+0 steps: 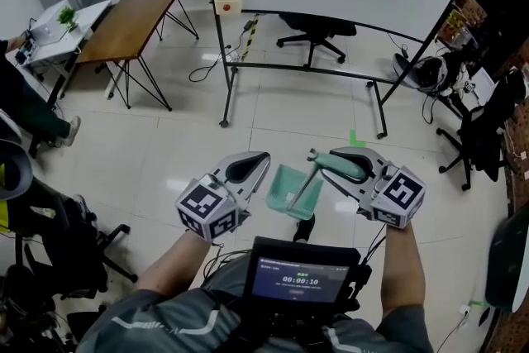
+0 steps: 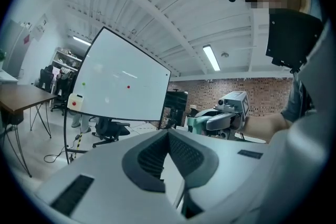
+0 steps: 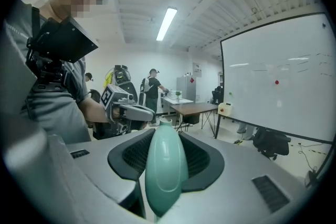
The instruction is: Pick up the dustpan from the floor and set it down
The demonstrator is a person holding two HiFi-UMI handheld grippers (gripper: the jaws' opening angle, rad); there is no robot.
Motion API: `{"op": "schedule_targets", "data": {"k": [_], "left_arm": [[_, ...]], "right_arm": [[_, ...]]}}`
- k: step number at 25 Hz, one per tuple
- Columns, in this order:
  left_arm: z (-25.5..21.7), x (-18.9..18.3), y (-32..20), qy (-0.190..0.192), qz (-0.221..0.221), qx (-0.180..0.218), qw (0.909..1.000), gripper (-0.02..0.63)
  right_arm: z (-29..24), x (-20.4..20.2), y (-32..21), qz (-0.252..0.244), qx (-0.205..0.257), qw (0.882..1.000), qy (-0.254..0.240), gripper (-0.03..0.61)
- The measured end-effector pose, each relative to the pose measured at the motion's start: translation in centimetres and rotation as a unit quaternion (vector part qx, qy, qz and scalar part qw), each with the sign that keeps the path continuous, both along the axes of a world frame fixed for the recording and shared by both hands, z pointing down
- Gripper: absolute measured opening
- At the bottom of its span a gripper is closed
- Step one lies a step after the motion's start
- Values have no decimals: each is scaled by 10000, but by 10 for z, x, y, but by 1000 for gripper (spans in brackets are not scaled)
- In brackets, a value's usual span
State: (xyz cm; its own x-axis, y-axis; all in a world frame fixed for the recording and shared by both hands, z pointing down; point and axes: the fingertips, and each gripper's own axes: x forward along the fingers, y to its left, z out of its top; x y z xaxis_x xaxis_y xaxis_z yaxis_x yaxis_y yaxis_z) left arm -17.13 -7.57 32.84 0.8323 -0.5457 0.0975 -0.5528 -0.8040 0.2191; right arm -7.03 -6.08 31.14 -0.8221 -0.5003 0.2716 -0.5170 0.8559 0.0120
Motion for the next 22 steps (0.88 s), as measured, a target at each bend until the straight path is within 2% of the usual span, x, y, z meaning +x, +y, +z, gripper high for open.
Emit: {"op": "schedule_targets", "data": {"k": [3,6,16,19,22], "left_arm": [[3,6,-34,27,-267,-56,9996,17],[-1,18,-76,33,-623,68,9980,17],[-9,71,-202,46,-1618,81,9868,17],[-14,87,-227,106,-1734,131,9847,17],[-14,99,-246,126,-1597,133,9870,17]], "right_arm": [[4,6,-32,-180,-38,9998,-9,160],[2,20,-65,-491,8,9988,78,160],[-5,78,-180,-1332,152,9907,237,160],[3,95,-211,-1360,130,9903,238,160],[8,103,-237,-1264,88,9916,242,160]]}}
